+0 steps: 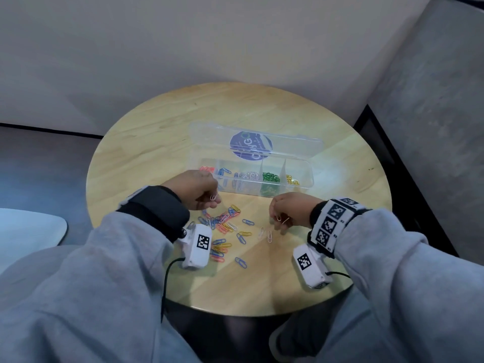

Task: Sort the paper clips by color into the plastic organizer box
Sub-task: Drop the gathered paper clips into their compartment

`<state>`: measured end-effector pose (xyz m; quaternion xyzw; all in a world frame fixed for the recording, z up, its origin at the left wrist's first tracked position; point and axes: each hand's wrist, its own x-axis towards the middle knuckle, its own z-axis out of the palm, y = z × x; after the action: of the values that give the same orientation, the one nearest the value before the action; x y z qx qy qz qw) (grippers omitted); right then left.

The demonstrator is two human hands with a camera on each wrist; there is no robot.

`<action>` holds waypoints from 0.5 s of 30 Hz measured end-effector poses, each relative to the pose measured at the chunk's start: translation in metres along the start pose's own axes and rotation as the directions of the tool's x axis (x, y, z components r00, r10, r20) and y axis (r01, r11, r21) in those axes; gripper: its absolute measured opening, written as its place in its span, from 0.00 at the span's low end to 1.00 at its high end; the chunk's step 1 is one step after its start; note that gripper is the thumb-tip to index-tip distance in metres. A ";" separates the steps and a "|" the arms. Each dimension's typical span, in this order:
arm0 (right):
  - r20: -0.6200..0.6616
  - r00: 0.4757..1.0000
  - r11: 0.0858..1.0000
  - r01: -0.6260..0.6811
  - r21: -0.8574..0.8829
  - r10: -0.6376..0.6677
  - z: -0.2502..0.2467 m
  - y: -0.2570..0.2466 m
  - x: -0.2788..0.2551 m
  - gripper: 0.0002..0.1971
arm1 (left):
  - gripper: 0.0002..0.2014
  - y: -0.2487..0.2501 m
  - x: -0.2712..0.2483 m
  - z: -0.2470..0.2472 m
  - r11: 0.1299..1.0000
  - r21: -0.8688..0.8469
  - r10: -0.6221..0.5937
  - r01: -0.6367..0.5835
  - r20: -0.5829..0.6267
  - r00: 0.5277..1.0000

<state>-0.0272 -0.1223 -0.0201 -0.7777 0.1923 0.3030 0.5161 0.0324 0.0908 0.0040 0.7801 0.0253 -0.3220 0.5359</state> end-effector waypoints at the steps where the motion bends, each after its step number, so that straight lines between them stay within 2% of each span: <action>1: 0.012 1.000 0.998 -0.004 0.059 0.003 0.000 0.002 -0.002 0.12 | 0.12 0.001 -0.003 -0.001 0.997 -0.079 -0.011 0.011 -0.002 1.000; 4: 0.038 0.999 0.994 0.021 0.110 -0.026 0.002 0.007 -0.004 0.14 | 0.13 -0.002 -0.008 -0.004 0.956 -0.289 -0.043 0.048 0.024 0.999; 6: 0.040 0.996 0.996 0.083 -0.043 -0.082 0.003 0.010 -0.005 0.13 | 0.12 -0.004 -0.009 -0.005 0.932 -0.356 -0.061 0.071 0.039 0.997; 7: 0.030 0.993 0.973 0.120 -0.199 -0.116 0.004 0.010 -0.006 0.12 | 0.12 -0.005 -0.009 -0.004 0.928 -0.365 -0.069 0.079 0.041 0.997; 8: 0.019 0.988 0.910 0.147 -0.388 -0.152 0.005 0.011 -0.006 0.11 | 0.12 -0.006 -0.009 -0.003 0.927 -0.364 -0.077 0.088 0.045 0.996; 10: 0.028 0.983 0.715 0.153 -0.682 -0.184 0.009 0.011 -0.008 0.14 | 0.11 -0.008 -0.010 0.001 0.935 -0.339 -0.097 0.110 0.054 0.994; 13: 0.095 0.983 0.513 0.163 -0.843 -0.158 0.017 0.008 -0.009 0.19 | 0.10 -0.010 -0.008 0.006 0.950 -0.282 -0.125 0.137 0.060 0.990; 15: 0.134 0.976 0.438 0.197 -0.877 -0.171 0.018 0.006 -0.008 0.19 | 0.10 -0.010 -0.008 0.010 0.967 -0.213 -0.131 0.140 0.057 0.990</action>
<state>-0.0421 -0.1080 -0.0238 -0.9442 -0.0852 0.3105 0.0696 0.0182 0.0889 -0.0019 0.7064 0.1023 -0.3696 0.5949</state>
